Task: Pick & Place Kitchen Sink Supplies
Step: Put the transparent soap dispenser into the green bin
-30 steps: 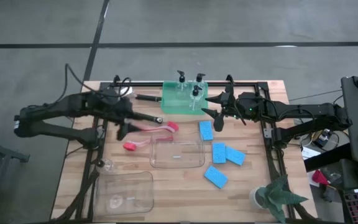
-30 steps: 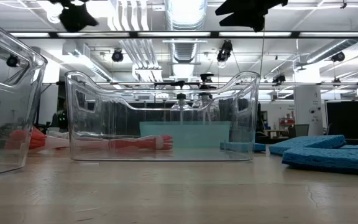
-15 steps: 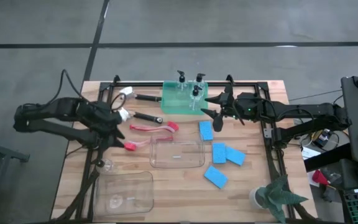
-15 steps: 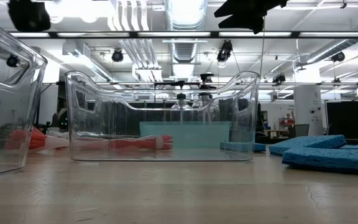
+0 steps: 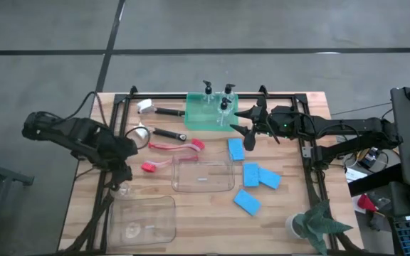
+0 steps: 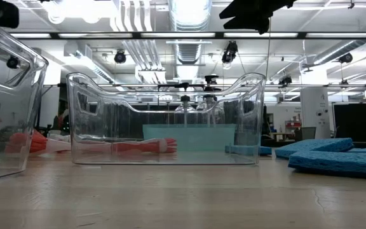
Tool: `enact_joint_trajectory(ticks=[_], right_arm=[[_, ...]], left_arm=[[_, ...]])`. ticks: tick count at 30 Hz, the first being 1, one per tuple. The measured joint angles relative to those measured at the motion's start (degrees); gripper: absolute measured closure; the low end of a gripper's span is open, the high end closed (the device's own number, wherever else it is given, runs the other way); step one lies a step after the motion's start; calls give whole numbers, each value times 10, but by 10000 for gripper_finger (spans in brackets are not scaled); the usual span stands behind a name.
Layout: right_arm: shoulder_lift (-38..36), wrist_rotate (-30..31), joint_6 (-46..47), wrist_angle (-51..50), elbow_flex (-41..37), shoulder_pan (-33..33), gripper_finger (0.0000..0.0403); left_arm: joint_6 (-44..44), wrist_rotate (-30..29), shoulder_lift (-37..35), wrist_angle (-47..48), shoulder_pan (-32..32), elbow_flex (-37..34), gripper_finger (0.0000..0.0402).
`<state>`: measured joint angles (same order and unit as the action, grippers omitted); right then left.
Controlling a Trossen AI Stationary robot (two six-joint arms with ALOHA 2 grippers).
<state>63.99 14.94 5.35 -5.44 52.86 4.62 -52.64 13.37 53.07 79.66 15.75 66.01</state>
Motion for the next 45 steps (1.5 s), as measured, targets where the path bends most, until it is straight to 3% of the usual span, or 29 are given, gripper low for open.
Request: enact_joint_trajectory(ticks=[6, 12, 23, 31, 45], right_arm=[[0, 0, 3, -1, -9, 0, 179], [0, 0, 5, -2, -14, 0, 179], [0, 0, 9, 3, -14, 0, 179], [0, -2, 28, 7, -14, 0, 179], [-1, -5, 31, 14, -14, 0, 179]], left_arm=[[-1, -9, 67, 66, 37, 73, 156], [-51, -41, 115, 105, 120, 130, 156], [-163, -100, 141, 104, 259, 132, 156], [-148, -143, 146, 103, 279, 121, 156], [-128, -119, 116, 104, 280, 49, 156]])
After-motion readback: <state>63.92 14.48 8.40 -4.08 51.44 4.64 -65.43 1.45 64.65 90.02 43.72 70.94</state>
